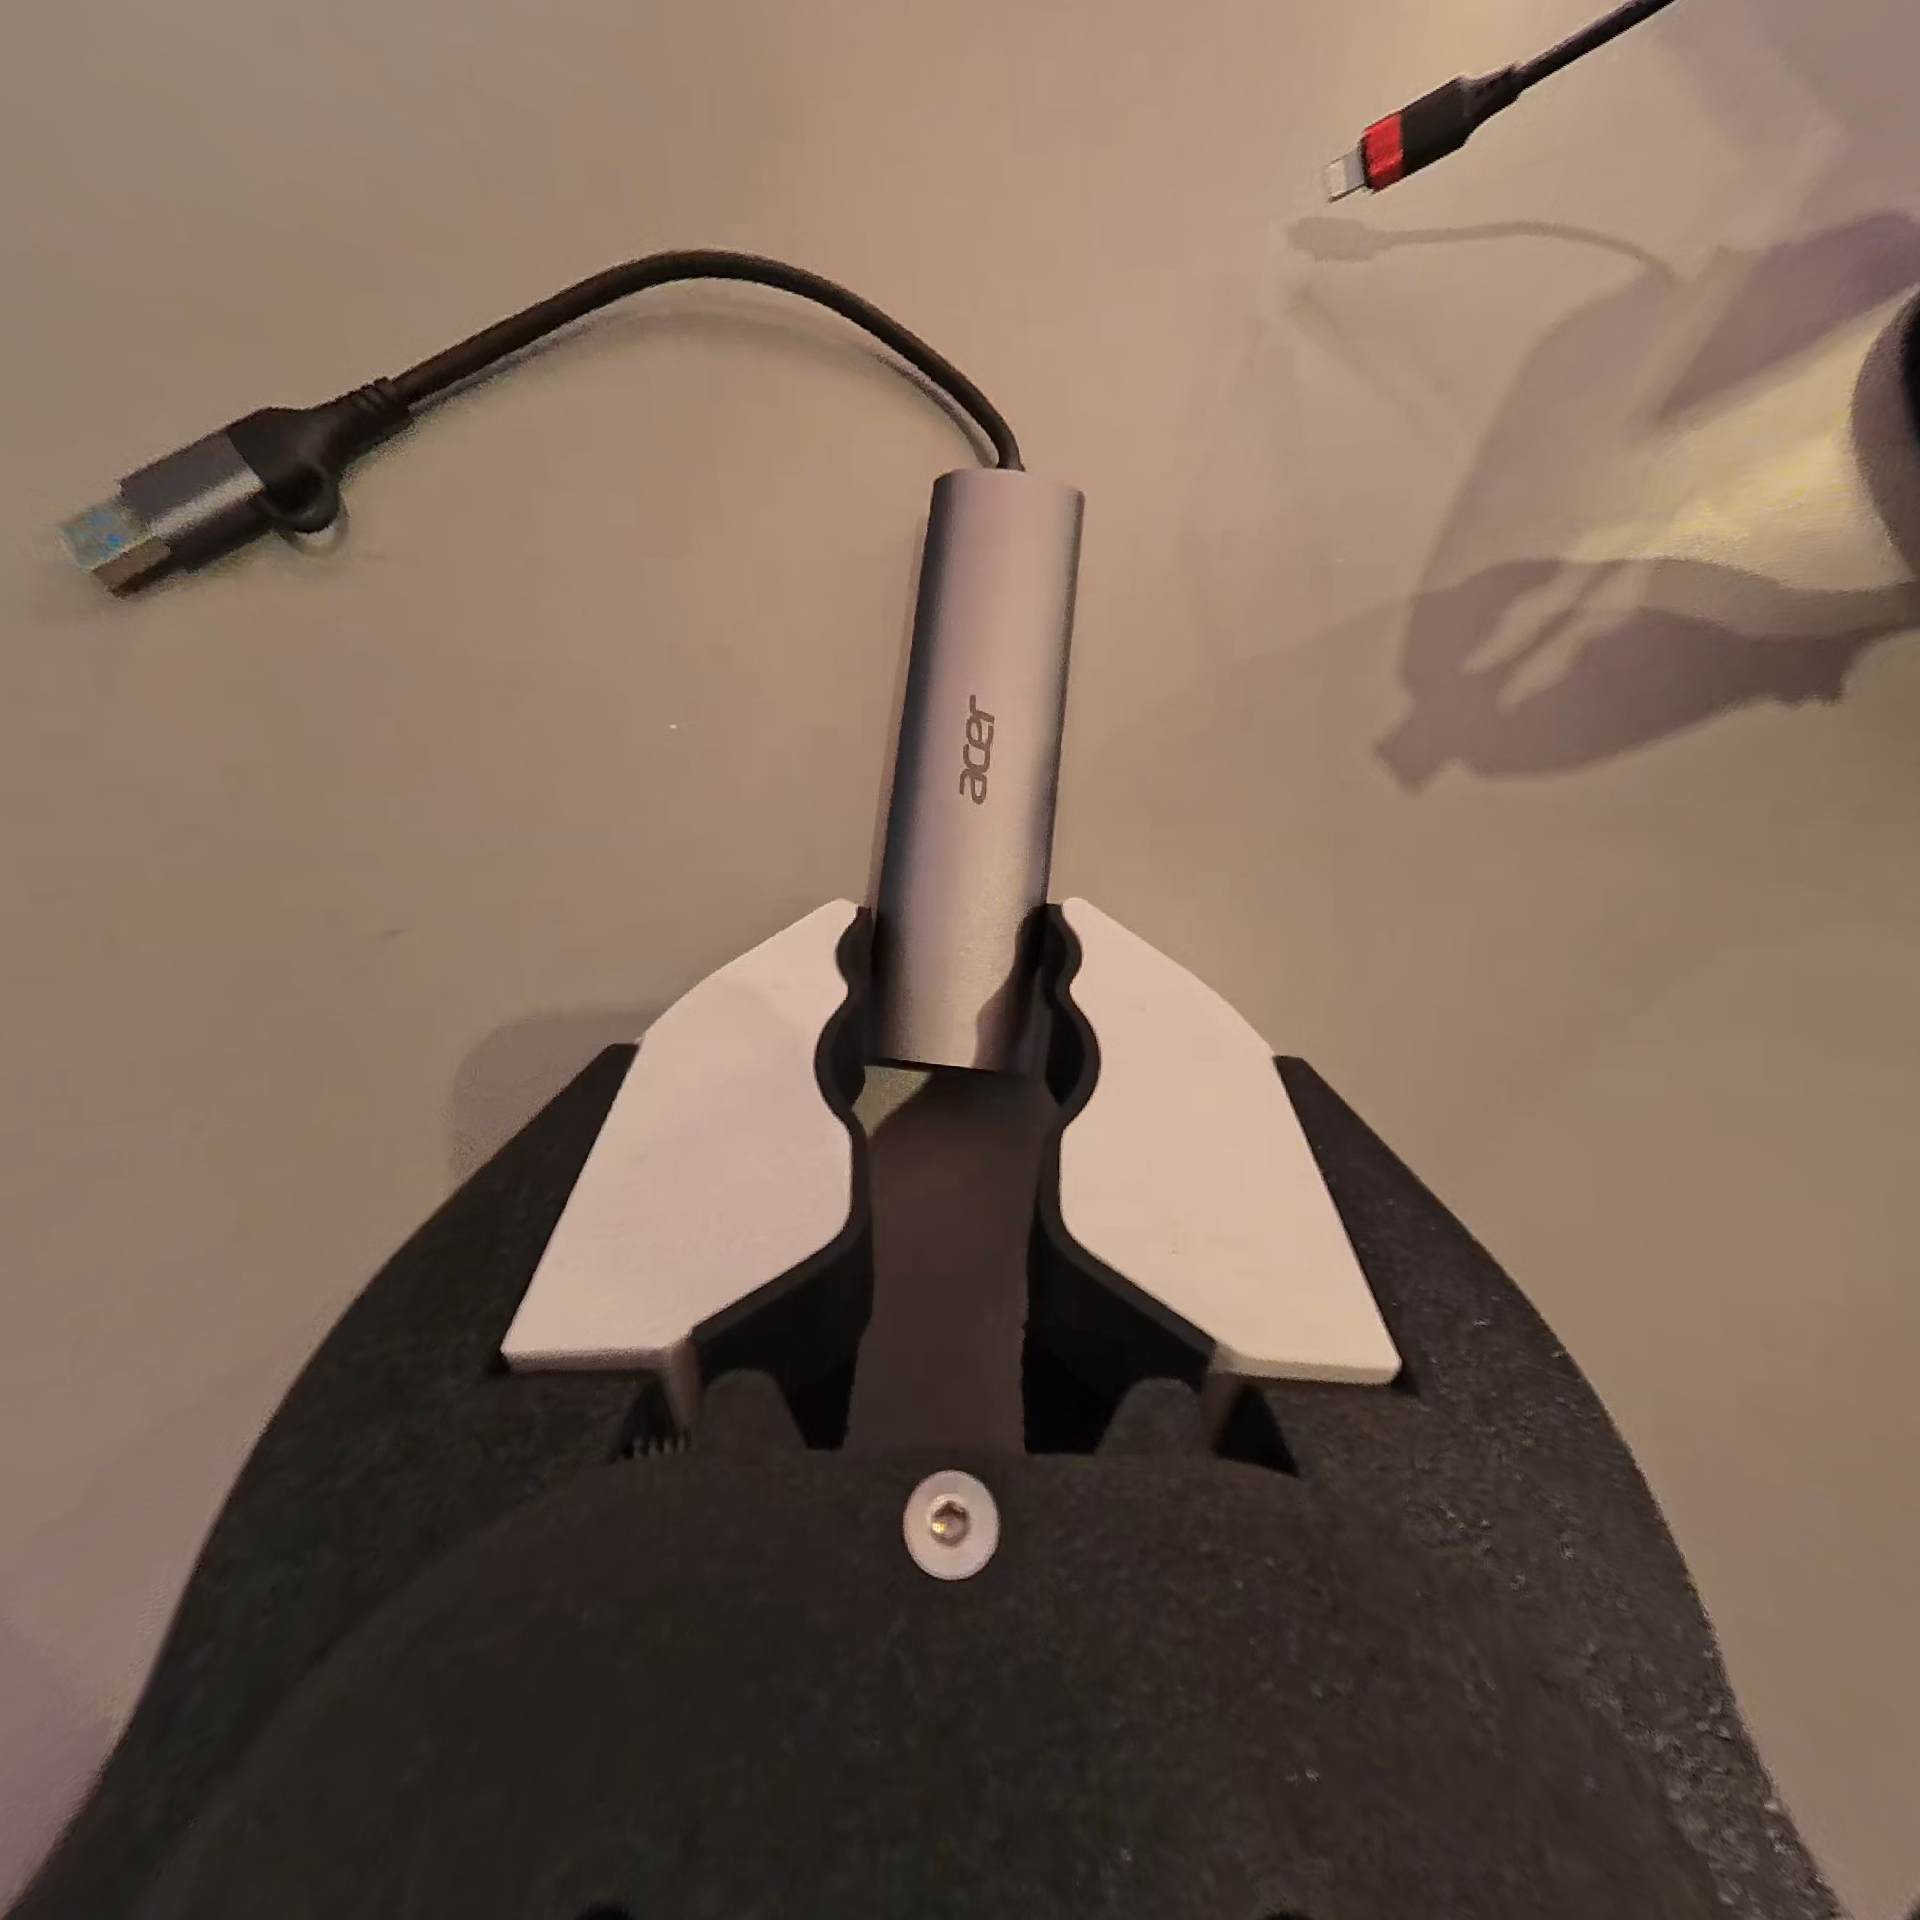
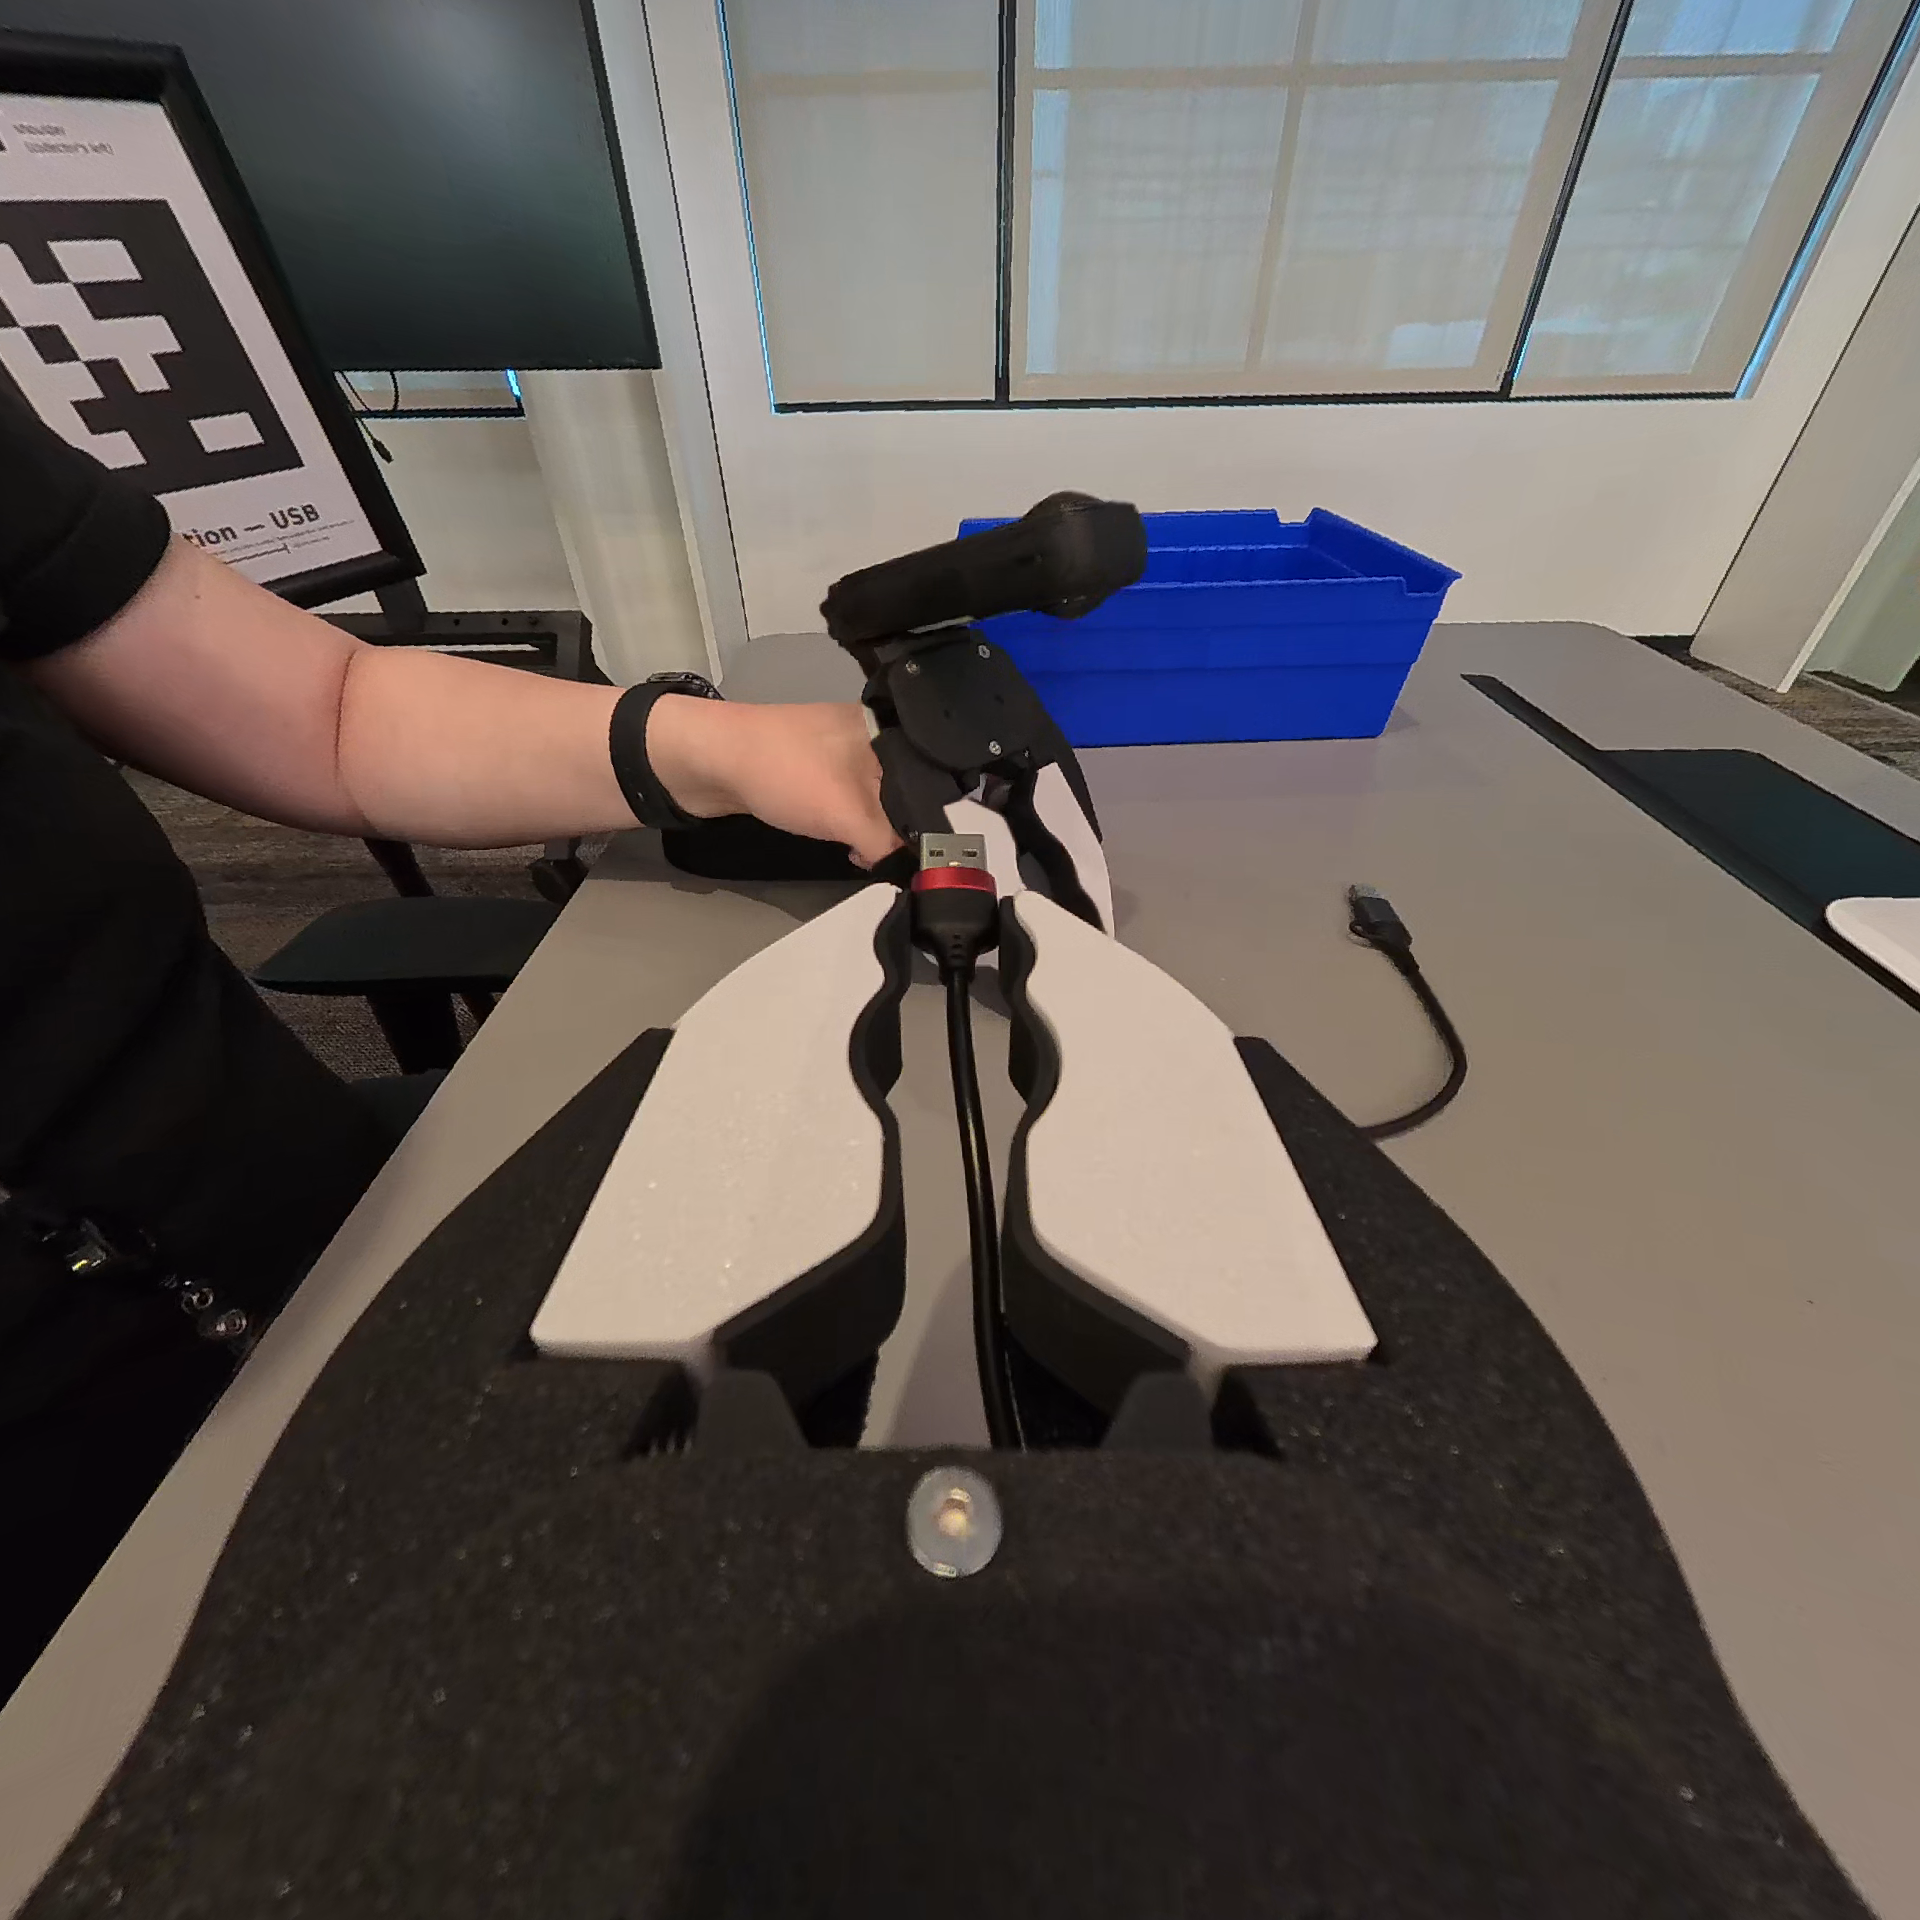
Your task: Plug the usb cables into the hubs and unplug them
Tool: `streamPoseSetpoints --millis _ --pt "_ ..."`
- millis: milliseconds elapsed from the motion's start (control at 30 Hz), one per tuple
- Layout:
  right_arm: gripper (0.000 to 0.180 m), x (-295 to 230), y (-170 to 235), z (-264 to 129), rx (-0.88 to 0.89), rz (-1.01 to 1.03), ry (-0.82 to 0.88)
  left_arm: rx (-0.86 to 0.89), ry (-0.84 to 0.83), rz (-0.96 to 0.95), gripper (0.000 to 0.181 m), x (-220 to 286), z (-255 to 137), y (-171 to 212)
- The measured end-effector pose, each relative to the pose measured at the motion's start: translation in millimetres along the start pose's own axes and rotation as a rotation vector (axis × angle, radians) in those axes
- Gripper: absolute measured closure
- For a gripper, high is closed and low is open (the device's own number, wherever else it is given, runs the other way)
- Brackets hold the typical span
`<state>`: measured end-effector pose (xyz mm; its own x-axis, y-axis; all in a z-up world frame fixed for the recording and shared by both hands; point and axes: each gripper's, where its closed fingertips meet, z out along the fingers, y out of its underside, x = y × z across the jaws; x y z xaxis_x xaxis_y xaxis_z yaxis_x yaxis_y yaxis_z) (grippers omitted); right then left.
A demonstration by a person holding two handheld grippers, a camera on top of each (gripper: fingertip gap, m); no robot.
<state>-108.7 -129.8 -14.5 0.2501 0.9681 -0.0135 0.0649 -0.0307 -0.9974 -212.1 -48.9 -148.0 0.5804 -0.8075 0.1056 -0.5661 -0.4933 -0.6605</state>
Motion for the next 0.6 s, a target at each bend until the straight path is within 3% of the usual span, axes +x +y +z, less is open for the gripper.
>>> streamPoseSetpoints --millis 600 --pt "0.165 7 18 9 -0.083 0.013 0.042 0.209 0.224 -0.063 0.15 24 -51 -47"
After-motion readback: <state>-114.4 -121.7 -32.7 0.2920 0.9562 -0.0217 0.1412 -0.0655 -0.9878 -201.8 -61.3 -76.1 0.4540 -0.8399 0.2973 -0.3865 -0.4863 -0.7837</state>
